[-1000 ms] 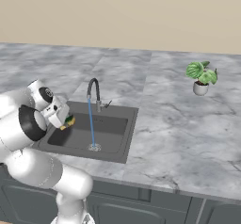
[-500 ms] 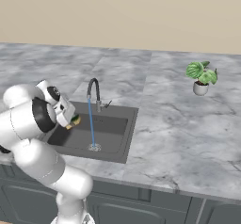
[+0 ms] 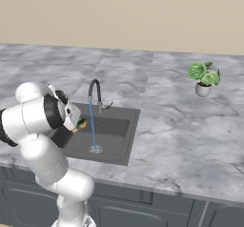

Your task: Soak the sponge with water for a few seconds and then drop it inside the sink.

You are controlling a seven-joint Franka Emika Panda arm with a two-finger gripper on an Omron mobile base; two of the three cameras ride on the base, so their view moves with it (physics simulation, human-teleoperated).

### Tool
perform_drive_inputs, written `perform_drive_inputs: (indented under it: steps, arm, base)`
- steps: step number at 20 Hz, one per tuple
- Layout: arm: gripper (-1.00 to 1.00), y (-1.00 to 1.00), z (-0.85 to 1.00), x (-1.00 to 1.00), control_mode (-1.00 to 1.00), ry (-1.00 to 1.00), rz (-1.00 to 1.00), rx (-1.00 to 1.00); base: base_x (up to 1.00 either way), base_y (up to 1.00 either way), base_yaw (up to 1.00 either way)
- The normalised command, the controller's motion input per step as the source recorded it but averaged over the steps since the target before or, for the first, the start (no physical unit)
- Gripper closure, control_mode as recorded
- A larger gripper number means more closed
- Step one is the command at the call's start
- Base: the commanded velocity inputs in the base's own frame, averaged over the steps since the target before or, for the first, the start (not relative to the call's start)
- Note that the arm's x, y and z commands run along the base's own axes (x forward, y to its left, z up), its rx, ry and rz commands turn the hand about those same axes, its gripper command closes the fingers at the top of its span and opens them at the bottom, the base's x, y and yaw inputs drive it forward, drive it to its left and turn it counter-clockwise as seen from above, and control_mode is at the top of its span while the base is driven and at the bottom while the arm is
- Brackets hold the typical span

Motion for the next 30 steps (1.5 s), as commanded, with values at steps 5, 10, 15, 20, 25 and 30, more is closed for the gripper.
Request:
perform_drive_inputs:
  steps: [5,10,15,20,25,30]
  arm:
    - [1.00,-0.05,-0.25,0.17,-1.00,0.00,0.00,0.00]
    - [1.00,0.00,-0.30,0.18,-1.00,0.00,0.00,0.00]
    - [1.00,-0.01,-0.13,0.25,-1.00,0.00,0.00,0.00]
    - [1.00,0.00,0.00,0.34,-1.00,0.01,0.00,0.00]
    - [1.00,0.00,0.00,0.33,-1.00,0.03,0.00,0.00]
    - [1.00,0.00,-0.01,0.26,-1.00,0.04,0.00,0.00]
  base:
    - [0.00,0.00,0.00]
    - [0.00,0.00,0.00]
    - [0.00,0.00,0.00]
    - [0.00,0.00,0.00]
    - [0.00,0.00,0.00]
    - [0.00,0.00,0.00]
